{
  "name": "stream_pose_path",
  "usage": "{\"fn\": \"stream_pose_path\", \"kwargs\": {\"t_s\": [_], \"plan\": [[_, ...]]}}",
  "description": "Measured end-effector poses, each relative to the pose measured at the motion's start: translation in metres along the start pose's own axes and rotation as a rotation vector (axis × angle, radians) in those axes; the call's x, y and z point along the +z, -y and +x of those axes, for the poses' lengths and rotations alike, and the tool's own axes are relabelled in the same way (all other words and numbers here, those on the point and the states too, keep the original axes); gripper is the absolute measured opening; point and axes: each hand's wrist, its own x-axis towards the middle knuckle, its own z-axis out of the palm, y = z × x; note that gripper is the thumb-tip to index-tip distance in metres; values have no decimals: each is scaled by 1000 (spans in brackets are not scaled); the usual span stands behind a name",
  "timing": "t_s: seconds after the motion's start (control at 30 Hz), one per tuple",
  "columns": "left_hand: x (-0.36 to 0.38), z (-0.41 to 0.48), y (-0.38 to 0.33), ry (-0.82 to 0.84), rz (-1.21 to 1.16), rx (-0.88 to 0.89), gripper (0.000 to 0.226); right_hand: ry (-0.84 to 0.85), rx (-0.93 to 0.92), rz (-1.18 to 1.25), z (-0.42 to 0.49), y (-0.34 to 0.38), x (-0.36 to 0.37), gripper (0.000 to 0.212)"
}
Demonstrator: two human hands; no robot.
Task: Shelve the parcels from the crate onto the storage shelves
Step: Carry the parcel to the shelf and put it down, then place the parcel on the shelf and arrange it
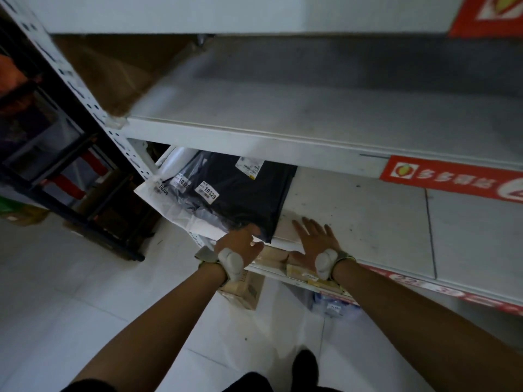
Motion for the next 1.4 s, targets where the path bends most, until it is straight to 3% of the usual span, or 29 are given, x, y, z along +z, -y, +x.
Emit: {"fn": "stream_pose_path", "kwargs": {"t_s": [0.2, 0.37, 0.57, 0.7, 0.8, 0.97, 1.13, 1.4], "plan": [[8, -15, -22, -136, 140, 313, 72, -138, 77, -116, -59, -23, -9, 92], [27, -49, -34, -168, 238, 475, 73, -151, 198, -179, -128, -25, -7, 97], [61, -85, -38, -131, 254, 468, 82, -145, 280, -146, -191, -12, 18, 94], [83, -99, -50, -9, 185, 492, 83, -121, 335, -91, -227, -11, 35, 84], [97, -109, -74, 29, 112, 559, 83, -35, 400, -49, -259, -27, 39, 81], [91, -126, -120, 54, 122, 617, 73, -41, 519, -3, -300, -63, 45, 79], [99, -130, -172, 83, 136, 665, 81, -48, 609, 25, -343, -111, 48, 79], [176, -162, -337, 219, 252, 676, 89, -64, 801, 189, -461, -255, 60, 76]]}}
